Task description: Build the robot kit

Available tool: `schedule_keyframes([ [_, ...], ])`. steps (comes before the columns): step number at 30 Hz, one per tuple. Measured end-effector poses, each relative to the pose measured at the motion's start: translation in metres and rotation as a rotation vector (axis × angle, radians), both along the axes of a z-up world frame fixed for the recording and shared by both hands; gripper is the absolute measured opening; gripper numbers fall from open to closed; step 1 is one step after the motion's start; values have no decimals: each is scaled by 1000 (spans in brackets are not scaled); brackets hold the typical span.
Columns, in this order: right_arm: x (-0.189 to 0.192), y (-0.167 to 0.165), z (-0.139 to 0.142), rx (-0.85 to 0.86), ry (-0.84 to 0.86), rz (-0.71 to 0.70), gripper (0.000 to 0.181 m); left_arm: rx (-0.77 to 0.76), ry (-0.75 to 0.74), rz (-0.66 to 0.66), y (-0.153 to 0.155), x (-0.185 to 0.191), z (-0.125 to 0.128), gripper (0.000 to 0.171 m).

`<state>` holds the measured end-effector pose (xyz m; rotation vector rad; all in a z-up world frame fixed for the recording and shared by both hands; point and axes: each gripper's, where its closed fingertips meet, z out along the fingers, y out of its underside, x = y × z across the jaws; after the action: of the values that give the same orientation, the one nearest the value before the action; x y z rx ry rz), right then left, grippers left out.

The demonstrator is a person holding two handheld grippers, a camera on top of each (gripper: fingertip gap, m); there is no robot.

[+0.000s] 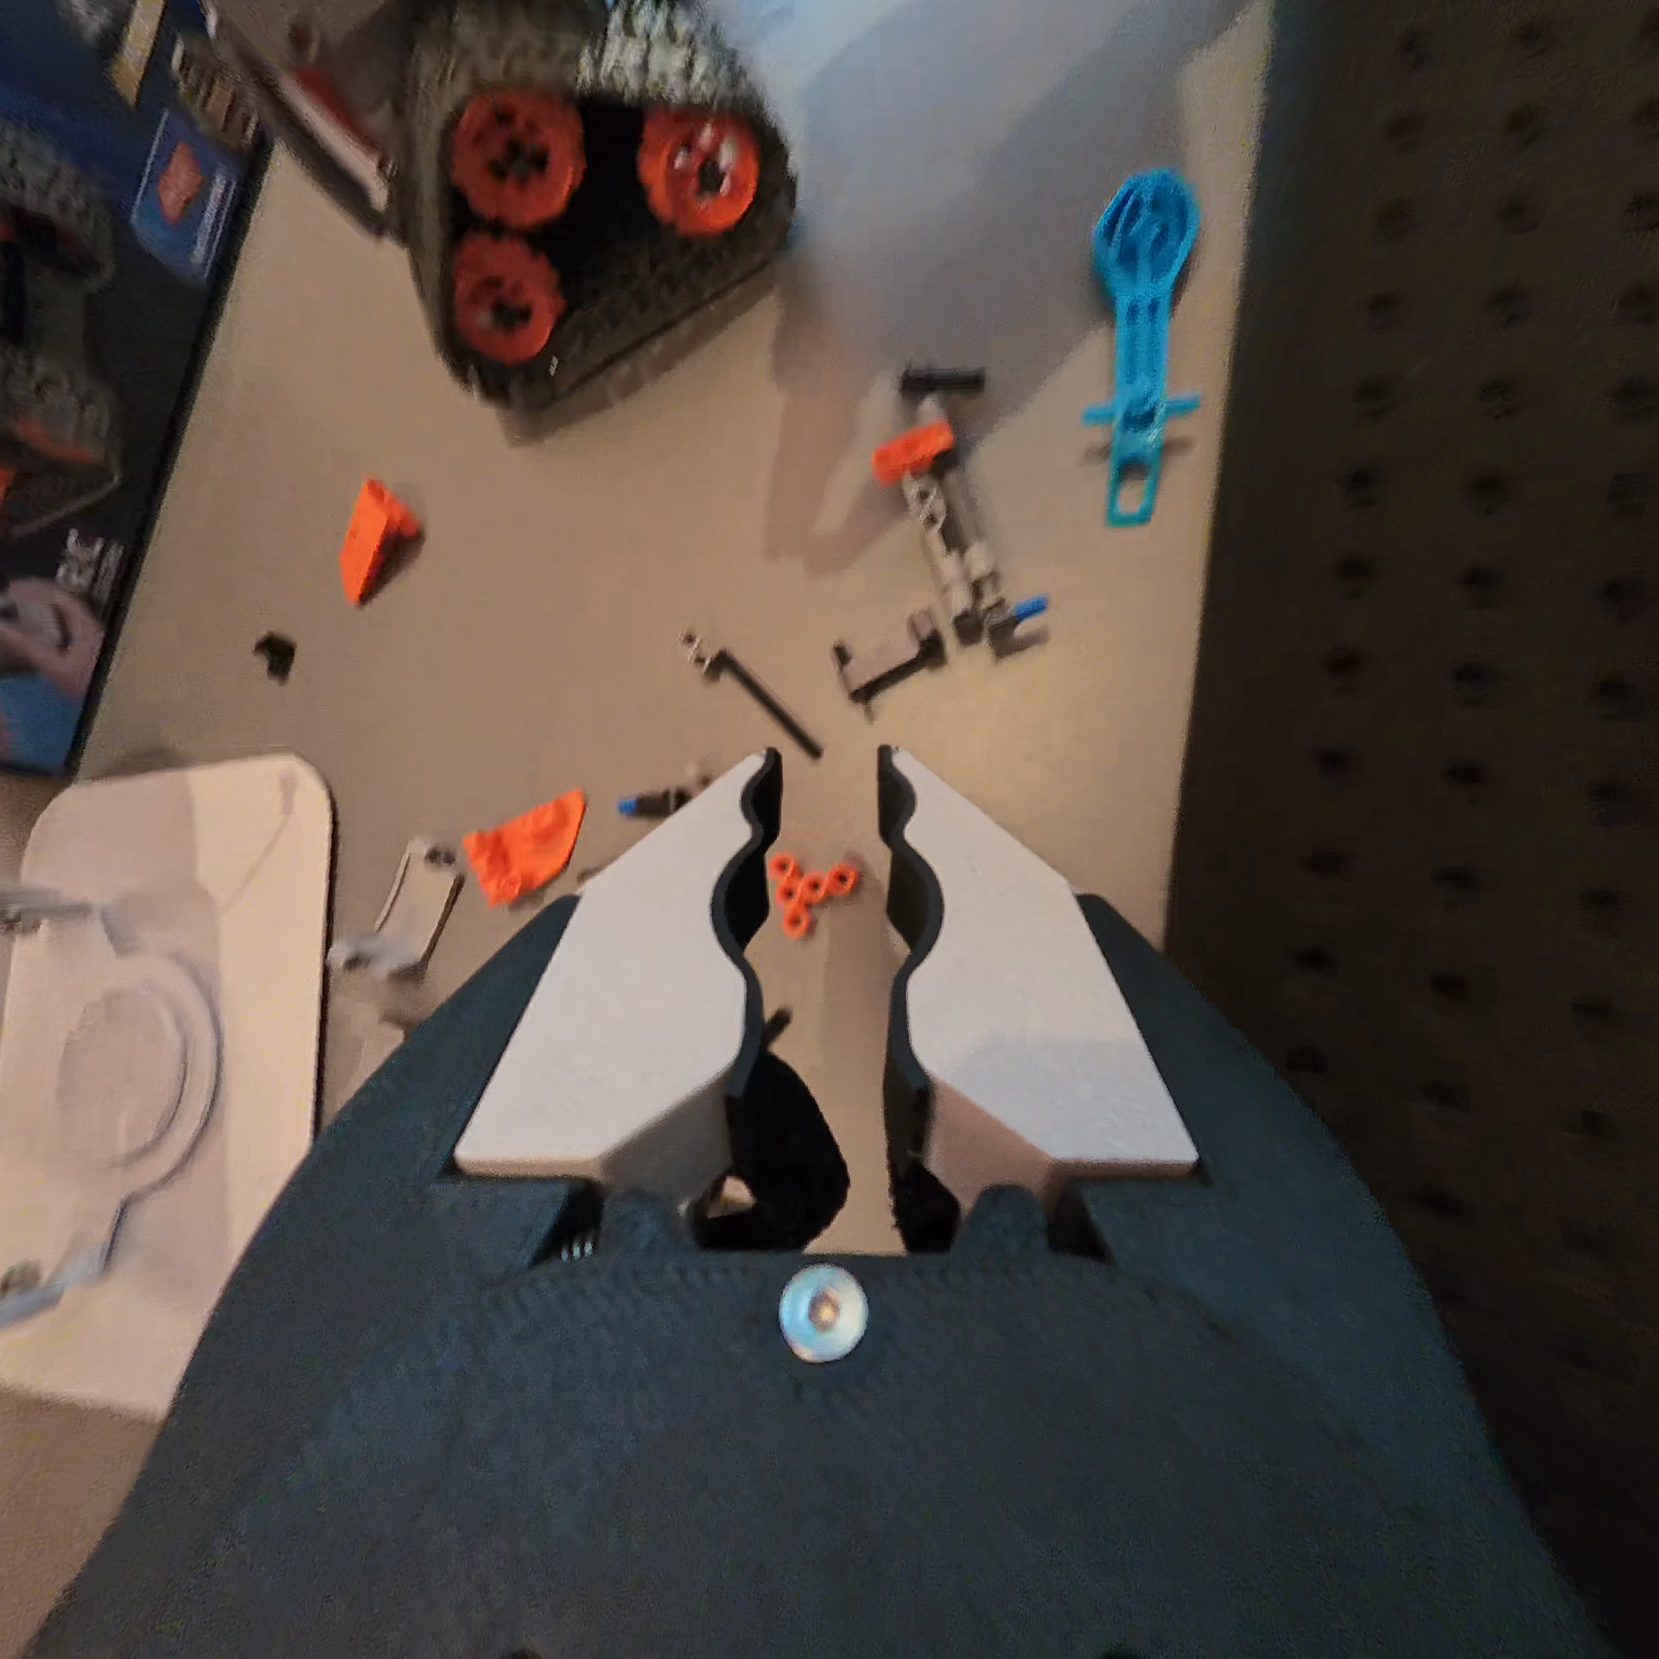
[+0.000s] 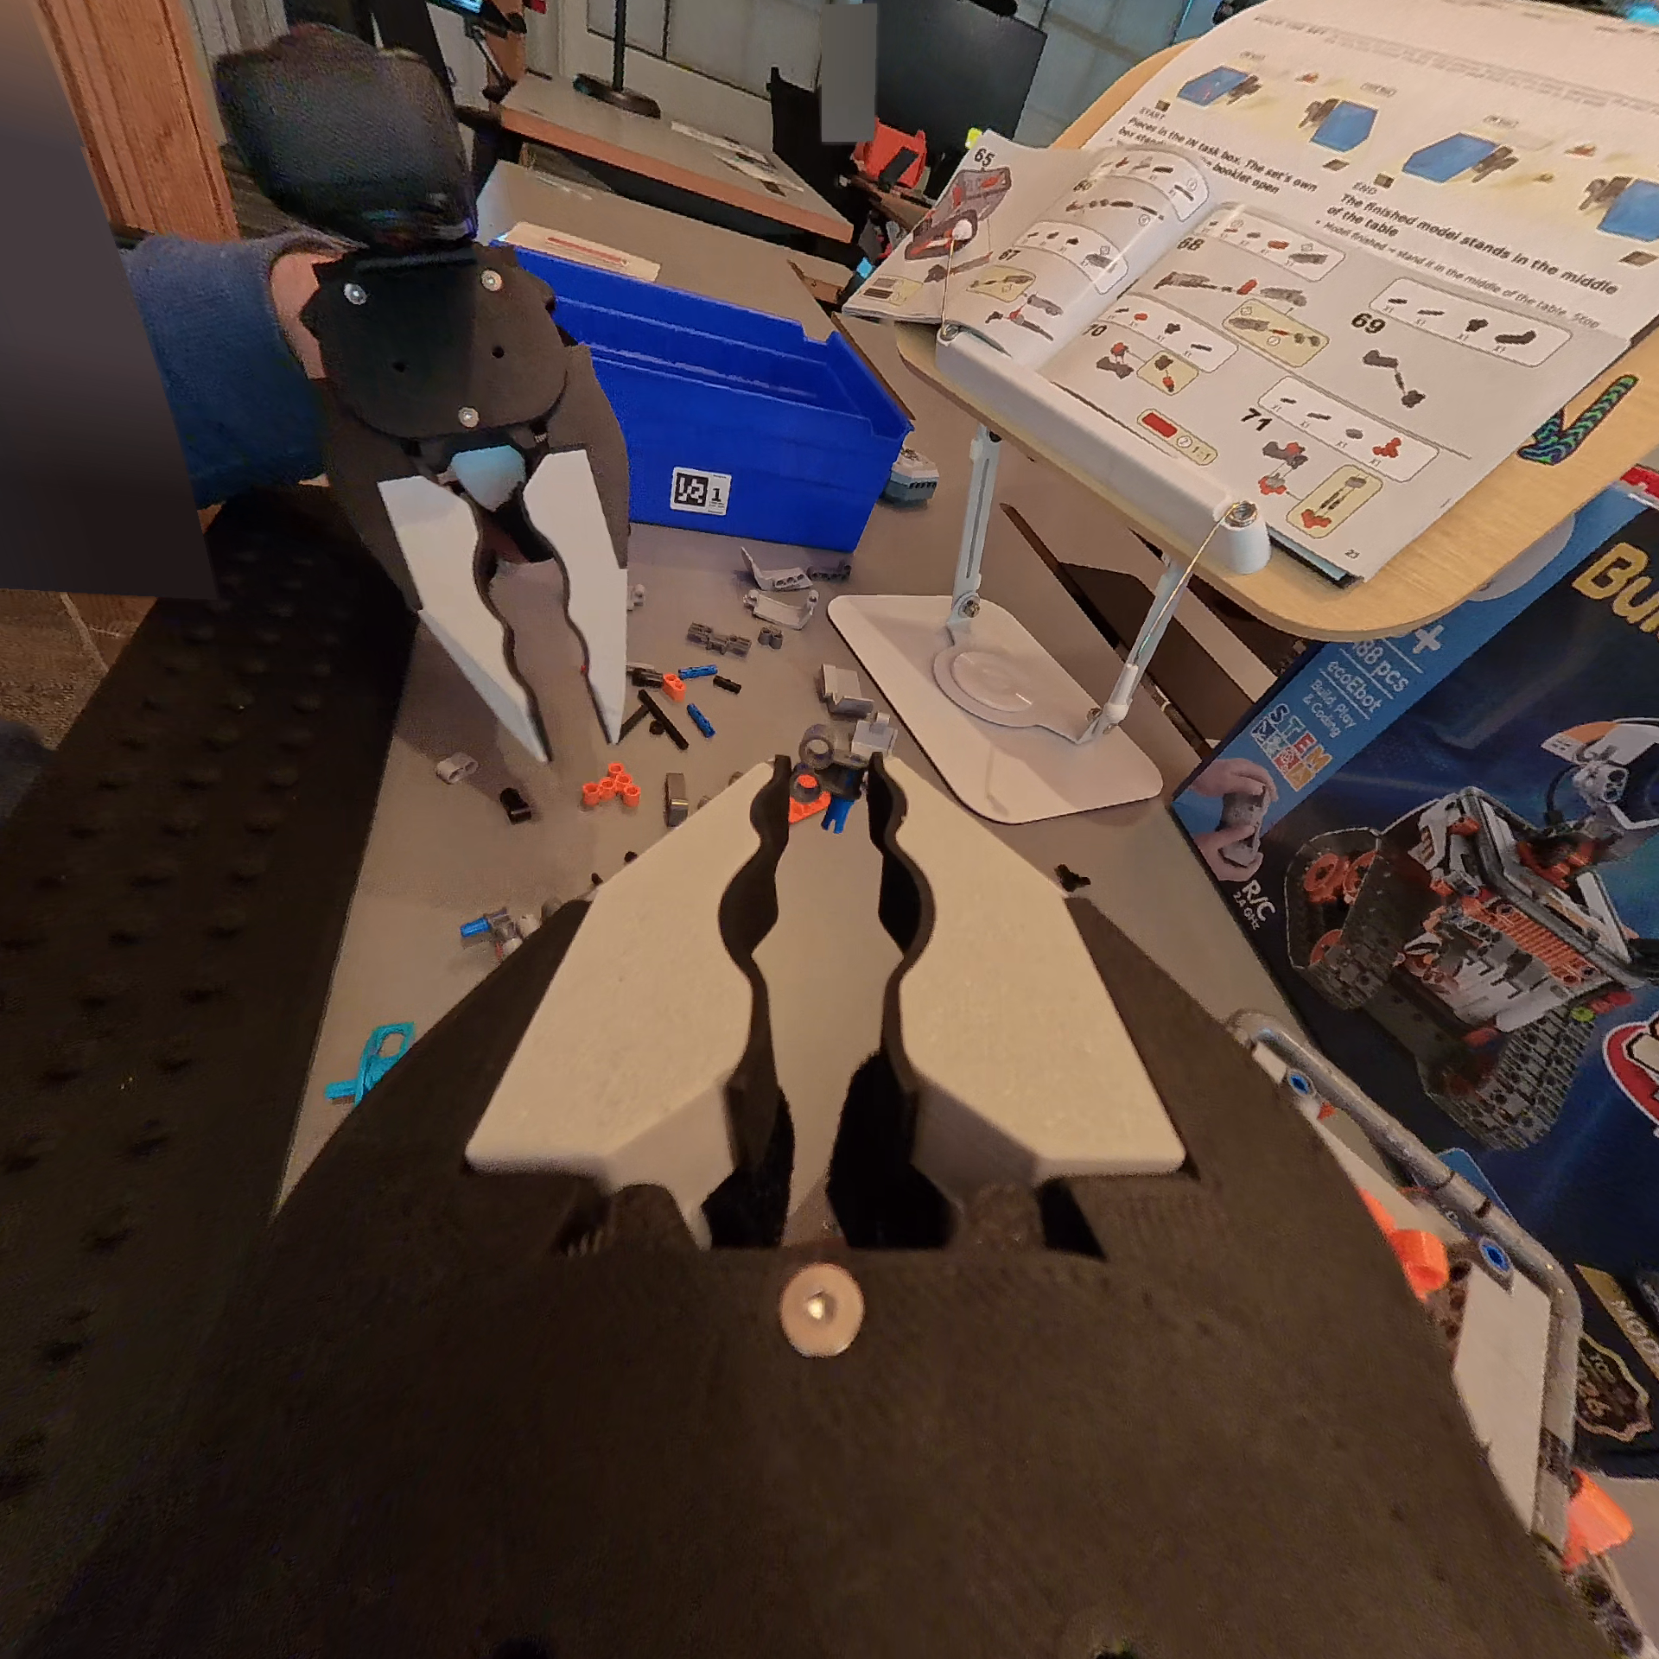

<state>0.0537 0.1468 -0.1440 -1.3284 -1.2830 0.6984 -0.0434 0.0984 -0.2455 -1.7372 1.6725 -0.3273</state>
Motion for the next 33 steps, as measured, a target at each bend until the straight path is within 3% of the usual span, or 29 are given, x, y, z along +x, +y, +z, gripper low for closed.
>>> schedule_keyframes([
  [4,5,0,-2,-11,-1,-2,15,-28,5,-99,-15,38,-4,21],
  [7,11,-1,-3,-5,-11,-11,15,0,77,-115,-11,45,-13,21],
  [12,21,-3,-4,-7,-13,-20,15,-3,172,2,14,5,-19,23],
  [27,26,-6,-7,-5,-40,-30,15,-131,253,54,-11,-49,-34,30],
  [33,22,-9,-9,-7,-48,-19,15,-47,274,251,22,-76,-29,25],
])
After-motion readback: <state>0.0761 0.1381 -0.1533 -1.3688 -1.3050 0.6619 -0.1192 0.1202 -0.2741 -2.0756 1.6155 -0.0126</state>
